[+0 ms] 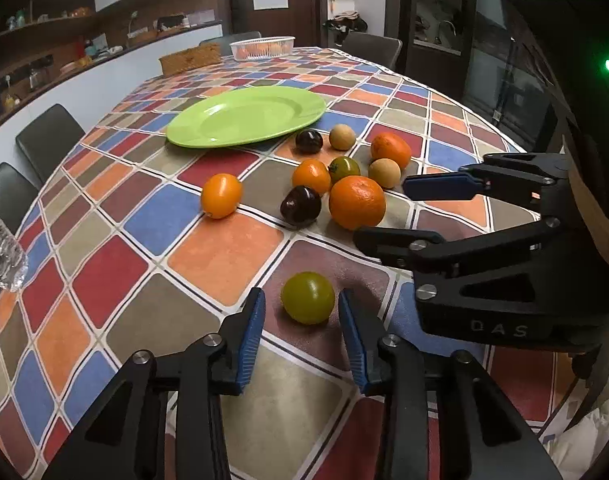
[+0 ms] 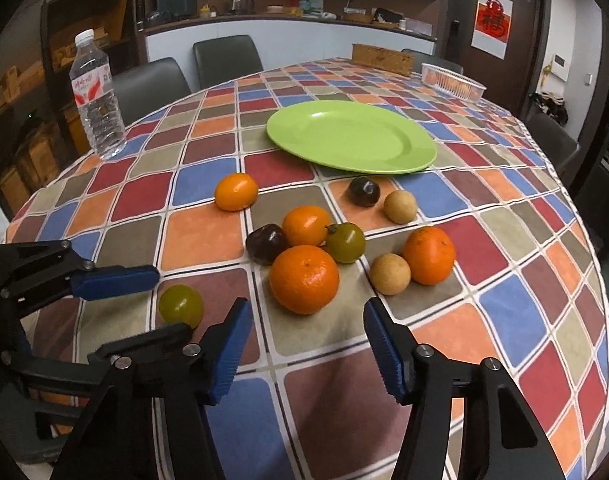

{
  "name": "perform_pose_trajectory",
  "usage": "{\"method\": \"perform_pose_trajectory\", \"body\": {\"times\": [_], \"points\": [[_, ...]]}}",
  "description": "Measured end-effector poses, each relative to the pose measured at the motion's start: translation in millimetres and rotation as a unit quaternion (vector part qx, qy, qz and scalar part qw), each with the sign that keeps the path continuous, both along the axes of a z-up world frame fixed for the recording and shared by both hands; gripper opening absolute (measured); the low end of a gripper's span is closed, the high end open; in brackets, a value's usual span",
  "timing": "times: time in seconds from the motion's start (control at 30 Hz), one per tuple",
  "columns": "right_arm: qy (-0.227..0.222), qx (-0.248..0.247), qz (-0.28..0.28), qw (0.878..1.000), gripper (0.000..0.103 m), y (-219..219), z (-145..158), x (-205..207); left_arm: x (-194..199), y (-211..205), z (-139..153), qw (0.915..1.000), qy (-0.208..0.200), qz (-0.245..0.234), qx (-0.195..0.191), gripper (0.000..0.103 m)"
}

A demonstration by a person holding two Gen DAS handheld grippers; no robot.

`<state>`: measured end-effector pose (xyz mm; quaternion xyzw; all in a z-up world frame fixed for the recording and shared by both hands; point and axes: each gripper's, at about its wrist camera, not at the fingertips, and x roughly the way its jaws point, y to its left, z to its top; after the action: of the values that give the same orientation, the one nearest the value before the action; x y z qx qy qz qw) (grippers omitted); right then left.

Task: Organize fruits
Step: 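Grasp the green-yellow lime with the left tool while the right tool grasps a large orange, then carry the lime and orange onto the green plate while both tools open to release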

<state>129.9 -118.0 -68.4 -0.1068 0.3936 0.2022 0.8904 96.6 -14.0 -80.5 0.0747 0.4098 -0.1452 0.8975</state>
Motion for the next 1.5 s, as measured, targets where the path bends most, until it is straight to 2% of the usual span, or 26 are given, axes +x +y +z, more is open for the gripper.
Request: {"method": "perform_pose_trajectory", "body": {"times": [0.17, 0.33, 0.4, 0.57, 0.7, 0.87, 1.1, 1.5], "points": [[0.009, -0.001, 0.003, 1.0, 0.054, 4, -3, 7, 7, 4, -4, 0.9998, 0.016, -0.002, -0.013, 0.028], [0.016, 0.0, 0.002, 1.0, 0.053, 7, -5, 12, 10, 9, -1, 0.9997, 0.015, 0.006, -0.019, 0.028], [0.019, 0.002, 0.003, 1.0, 0.049, 8, -6, 15, 12, 12, 3, 0.9997, 0.011, 0.011, -0.018, 0.028], [0.021, 0.014, -0.002, 1.0, 0.048, 8, -6, 20, 17, 19, 7, 0.9995, 0.006, 0.024, -0.017, 0.028], [0.019, 0.012, -0.007, 1.0, 0.042, 7, -6, 23, 22, 23, 11, 0.9992, 0.002, 0.034, -0.023, 0.028], [0.025, 0.024, -0.009, 0.999, 0.042, 4, -5, 22, 23, 23, 15, 0.9988, -0.003, 0.04, -0.027, 0.028], [0.006, 0.046, -0.02, 0.999, 0.042, -3, 14, 15, 22, 23, 28, 0.9983, -0.018, 0.043, -0.034, 0.028], [-0.044, 0.061, -0.026, 0.997, 0.042, -10, 58, 21, 39, 20, 70, 0.9959, -0.078, 0.037, -0.025, 0.028]]}}
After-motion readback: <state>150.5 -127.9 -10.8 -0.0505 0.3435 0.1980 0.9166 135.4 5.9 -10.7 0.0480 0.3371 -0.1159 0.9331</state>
